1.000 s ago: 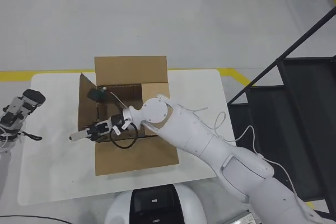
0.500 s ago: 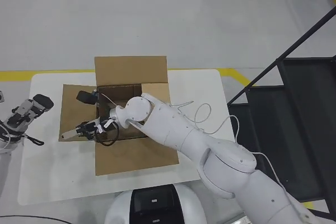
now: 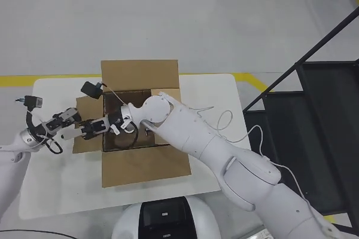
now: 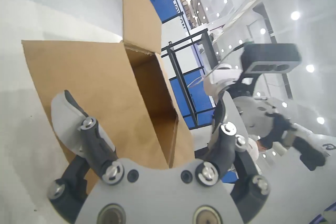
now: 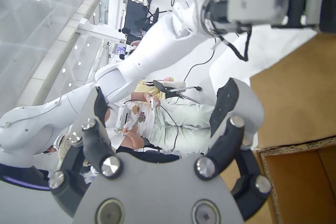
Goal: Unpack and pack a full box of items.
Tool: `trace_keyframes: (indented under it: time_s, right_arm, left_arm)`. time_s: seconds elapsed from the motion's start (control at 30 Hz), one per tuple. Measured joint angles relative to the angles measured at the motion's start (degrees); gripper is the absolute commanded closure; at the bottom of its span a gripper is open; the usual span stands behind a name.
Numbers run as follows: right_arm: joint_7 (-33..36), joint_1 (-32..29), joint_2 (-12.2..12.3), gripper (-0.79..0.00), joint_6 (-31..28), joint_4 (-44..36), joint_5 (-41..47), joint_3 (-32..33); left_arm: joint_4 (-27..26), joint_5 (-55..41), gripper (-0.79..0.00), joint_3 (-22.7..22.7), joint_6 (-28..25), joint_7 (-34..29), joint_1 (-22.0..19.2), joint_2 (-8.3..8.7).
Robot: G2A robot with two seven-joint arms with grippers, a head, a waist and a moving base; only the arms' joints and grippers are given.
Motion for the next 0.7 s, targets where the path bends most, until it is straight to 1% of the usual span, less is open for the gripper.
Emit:
trace_keyframes:
  time_s: [0.13, 0.27, 0.37, 0.43, 0.5, 0.57, 0.63, 0.7]
  right_arm:
    - [-0.5, -4.4, 3.4, -0.785, 1.0, -8.9, -3.3, 5.2]
    - [-0.8, -11.6, 7.3, -0.785, 3.9, -20.8, -8.2, 12.4]
    - [-0.4, -17.6, 9.6, -0.785, 6.3, -28.9, -10.7, 17.5]
    - [-0.1, -20.8, 10.6, -0.785, 7.5, -33.0, -11.8, 20.0]
    - [0.4, -24.0, 11.6, -0.785, 8.4, -37.0, -12.6, 22.5]
    - [1.0, -26.7, 12.5, -0.785, 8.9, -40.3, -13.2, 24.9]
    - [1.5, -28.9, 13.1, -0.785, 9.1, -42.8, -13.4, 26.8]
    - [1.8, -31.1, 13.8, -0.785, 9.4, -45.1, -13.8, 29.0]
  left_arm:
    - [2.3, 3.9, -0.785, 3.5, 0.9, 1.4, -2.6, -1.73]
    - [3.3, 6.7, -0.785, 7.0, 1.0, 1.6, -5.2, -3.66]
    - [4.4, 7.3, -0.785, 8.7, 0.8, 1.9, -6.8, -4.8]
    - [5.4, 7.3, -0.785, 9.1, 0.3, 1.9, -7.5, -5.26]
    - [6.8, 6.8, -0.785, 8.9, -0.8, 1.9, -8.3, -5.49]
    - [8.3, 5.8, -0.785, 7.9, -2.2, 1.9, -8.8, -5.36]
    - [8.7, 5.1, -0.785, 6.8, -2.9, 2.3, -8.9, -4.9]
    - [7.5, 4.2, -0.785, 5.1, -3.4, 2.9, -8.6, -3.96]
